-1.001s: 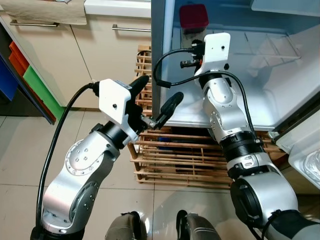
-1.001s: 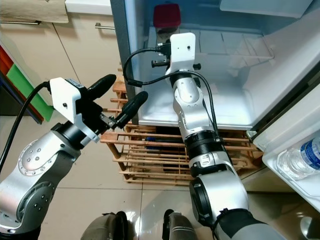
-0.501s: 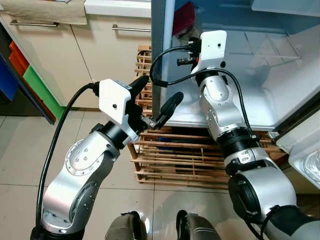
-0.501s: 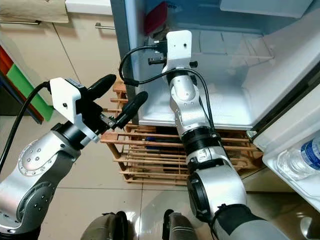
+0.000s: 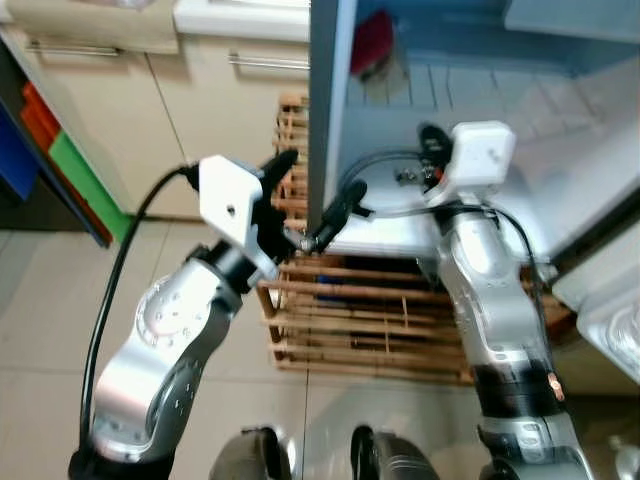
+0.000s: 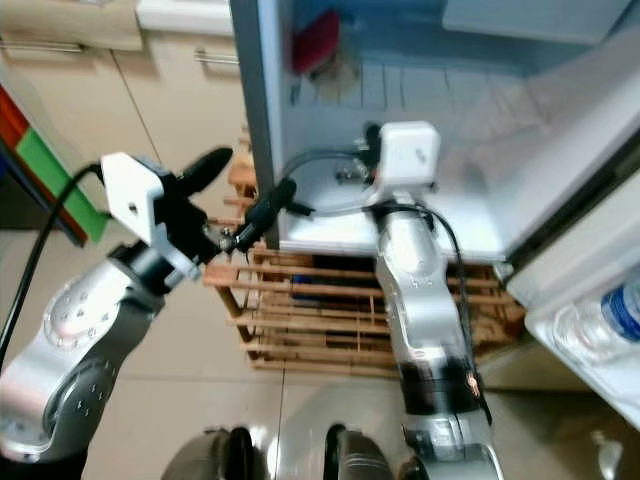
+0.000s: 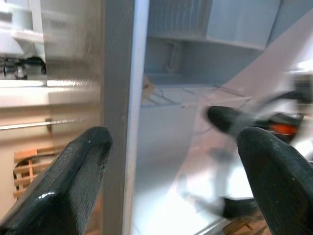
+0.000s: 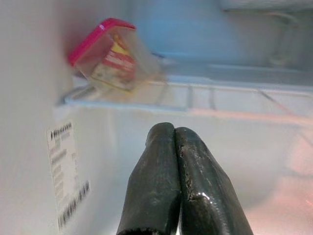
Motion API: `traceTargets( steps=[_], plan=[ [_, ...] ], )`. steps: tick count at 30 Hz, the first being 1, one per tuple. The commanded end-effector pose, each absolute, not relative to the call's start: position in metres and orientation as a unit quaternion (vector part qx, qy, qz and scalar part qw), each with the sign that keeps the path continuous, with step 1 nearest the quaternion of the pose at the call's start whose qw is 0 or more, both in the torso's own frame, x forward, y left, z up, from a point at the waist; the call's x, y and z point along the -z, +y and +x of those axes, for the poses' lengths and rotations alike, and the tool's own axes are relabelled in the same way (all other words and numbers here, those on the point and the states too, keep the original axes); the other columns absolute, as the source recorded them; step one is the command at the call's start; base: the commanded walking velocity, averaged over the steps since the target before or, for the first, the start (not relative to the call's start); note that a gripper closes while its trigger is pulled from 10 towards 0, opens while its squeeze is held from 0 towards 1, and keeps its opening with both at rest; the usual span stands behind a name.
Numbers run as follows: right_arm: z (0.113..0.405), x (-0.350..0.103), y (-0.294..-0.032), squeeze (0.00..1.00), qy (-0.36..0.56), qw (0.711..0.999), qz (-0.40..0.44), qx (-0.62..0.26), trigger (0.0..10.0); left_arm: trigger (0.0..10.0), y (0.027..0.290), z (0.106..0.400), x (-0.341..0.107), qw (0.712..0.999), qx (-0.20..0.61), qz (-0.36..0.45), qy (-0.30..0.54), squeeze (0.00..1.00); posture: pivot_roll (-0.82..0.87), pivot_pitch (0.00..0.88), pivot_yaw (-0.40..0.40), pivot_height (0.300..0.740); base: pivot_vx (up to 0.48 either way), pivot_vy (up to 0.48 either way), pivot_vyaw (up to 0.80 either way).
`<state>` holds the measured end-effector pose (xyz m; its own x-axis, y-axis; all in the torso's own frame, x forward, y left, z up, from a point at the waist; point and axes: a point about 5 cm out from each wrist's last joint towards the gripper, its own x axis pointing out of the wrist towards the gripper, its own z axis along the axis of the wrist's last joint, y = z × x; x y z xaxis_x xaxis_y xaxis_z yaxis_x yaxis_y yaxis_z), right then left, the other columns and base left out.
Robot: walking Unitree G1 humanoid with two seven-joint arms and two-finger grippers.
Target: Restocking fridge
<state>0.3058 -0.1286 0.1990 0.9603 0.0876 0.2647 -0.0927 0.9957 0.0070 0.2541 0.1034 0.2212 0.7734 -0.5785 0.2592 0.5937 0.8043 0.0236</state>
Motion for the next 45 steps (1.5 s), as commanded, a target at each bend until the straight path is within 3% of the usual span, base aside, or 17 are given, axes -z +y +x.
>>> traceTargets(
  steps=[1,8,9,10,17,28,35,45],
  plan=[
    [0.295,-0.209,-0.13,0.0,-0.155,0.986,0.028,-0.061,10.0,10.0,0.104,0.257,-0.217,0.943,0.306,-0.047,-0.121,0.0,-0.09,0.068,-0.02,0.74,0.0,0.0,0.0],
    [0.277,-0.177,-0.148,0.0,-0.104,0.994,0.022,-0.02,10.0,10.0,0.116,0.273,-0.186,0.976,0.203,-0.041,-0.07,0.0,-0.12,0.058,0.012,0.74,0.0,0.0,0.0],
    [0.274,-0.159,-0.157,1.0,-0.07,0.997,0.038,0.002,10.0,10.0,0.127,0.278,-0.175,0.986,0.159,-0.031,-0.049,0.0,-0.12,0.053,0.016,0.74,0.0,0.0,0.0],
    [0.272,-0.152,-0.161,1.0,-0.055,0.998,0.042,0.01,10.0,10.0,0.133,0.281,-0.172,0.99,0.133,-0.021,-0.044,1.0,-0.12,0.05,0.02,0.74,0.0,0.0,0.0],
    [0.271,-0.127,-0.172,1.0,-0.007,0.999,0.026,0.031,10.0,10.0,0.148,0.294,-0.156,0.996,0.06,0.059,-0.013,1.0,-0.12,0.04,0.023,0.74,0.0,0.0,0.0],
    [0.269,-0.123,-0.168,1.0,-0.022,0.999,0.015,0.024,10.0,10.0,0.155,0.292,-0.151,0.997,0.06,0.026,-0.028,1.0,-0.09,0.032,0.017,0.74,0.0,0.0,0.0],
    [0.268,-0.124,-0.188,1.0,-0.03,0.997,0.024,0.069,10.0,10.0,0.156,0.292,-0.15,0.997,0.055,0.029,-0.034,1.0,-0.09,0.034,0.012,0.74,0.0,0.0,0.0],
    [0.264,-0.12,-0.174,1.0,-0.024,0.999,-0.027,0.004,10.0,10.0,0.152,0.289,-0.146,0.997,0.056,0.04,-0.033,1.0,-0.1,0.046,-0.005,0.74,0.0,0.0,0.0]
  ],
)
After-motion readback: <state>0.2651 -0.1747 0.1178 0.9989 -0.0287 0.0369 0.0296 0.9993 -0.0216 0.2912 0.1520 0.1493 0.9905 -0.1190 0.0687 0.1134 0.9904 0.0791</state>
